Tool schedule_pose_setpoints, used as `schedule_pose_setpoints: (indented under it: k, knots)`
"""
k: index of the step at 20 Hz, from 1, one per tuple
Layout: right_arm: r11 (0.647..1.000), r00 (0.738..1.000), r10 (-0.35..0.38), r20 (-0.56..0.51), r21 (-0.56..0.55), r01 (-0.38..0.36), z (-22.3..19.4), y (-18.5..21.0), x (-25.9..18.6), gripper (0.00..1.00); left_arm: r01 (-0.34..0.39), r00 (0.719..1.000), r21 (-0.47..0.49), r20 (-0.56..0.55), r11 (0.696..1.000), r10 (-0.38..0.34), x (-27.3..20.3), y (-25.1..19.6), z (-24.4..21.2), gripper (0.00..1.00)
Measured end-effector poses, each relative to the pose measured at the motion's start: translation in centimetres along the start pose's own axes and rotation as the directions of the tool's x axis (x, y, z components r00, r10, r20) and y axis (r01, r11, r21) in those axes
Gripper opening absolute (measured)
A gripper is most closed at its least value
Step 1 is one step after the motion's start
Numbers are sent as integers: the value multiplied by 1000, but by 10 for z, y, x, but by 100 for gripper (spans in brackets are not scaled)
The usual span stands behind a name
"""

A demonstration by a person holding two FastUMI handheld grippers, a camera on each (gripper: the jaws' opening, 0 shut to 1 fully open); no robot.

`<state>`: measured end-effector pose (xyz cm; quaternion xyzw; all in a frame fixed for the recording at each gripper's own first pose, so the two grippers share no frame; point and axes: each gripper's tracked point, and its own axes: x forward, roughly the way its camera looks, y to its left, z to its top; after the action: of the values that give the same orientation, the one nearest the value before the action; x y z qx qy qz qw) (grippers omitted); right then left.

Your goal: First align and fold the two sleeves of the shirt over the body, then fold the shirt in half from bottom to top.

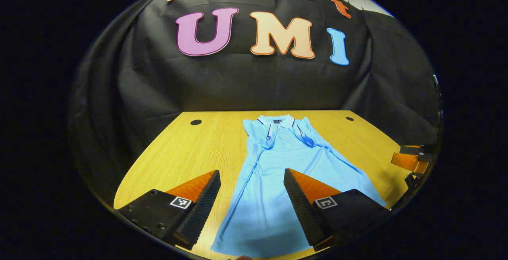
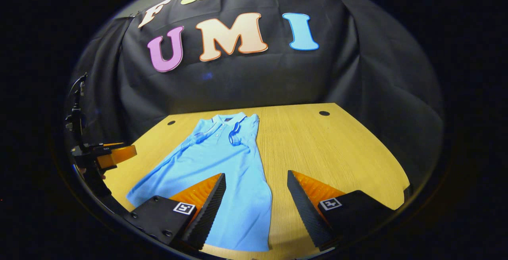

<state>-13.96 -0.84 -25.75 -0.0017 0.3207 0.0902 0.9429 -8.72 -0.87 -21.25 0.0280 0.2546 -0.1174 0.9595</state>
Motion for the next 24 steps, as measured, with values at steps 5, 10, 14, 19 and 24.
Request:
schedule_pose_setpoints:
  k: [5, 10, 14, 19, 24]
  knots:
    - [1000, 998, 9, -68, -16, -10, -40, 8, -13, 98, 5, 998, 15, -67, 1000, -4, -22, 4, -46, 96]
    - [999, 989, -13, -149, -44, 6, -85, 14, -18, 98, -6, 988, 67, -151, 998, 16, -32, 12, -96, 96]
    - [997, 978, -32, -204, -70, 19, -115, 13, -19, 98, -16, 977, 47, -210, 999, 25, -38, 13, -130, 96]
    - [995, 968, -62, -243, -91, 41, -135, 8, -14, 98, -28, 969, 50, -242, 998, 39, -43, 17, -156, 96]
    - [997, 964, -52, -262, -67, 36, -142, 13, -13, 98, -17, 977, 33, -211, 999, 23, -42, 9, -156, 96]
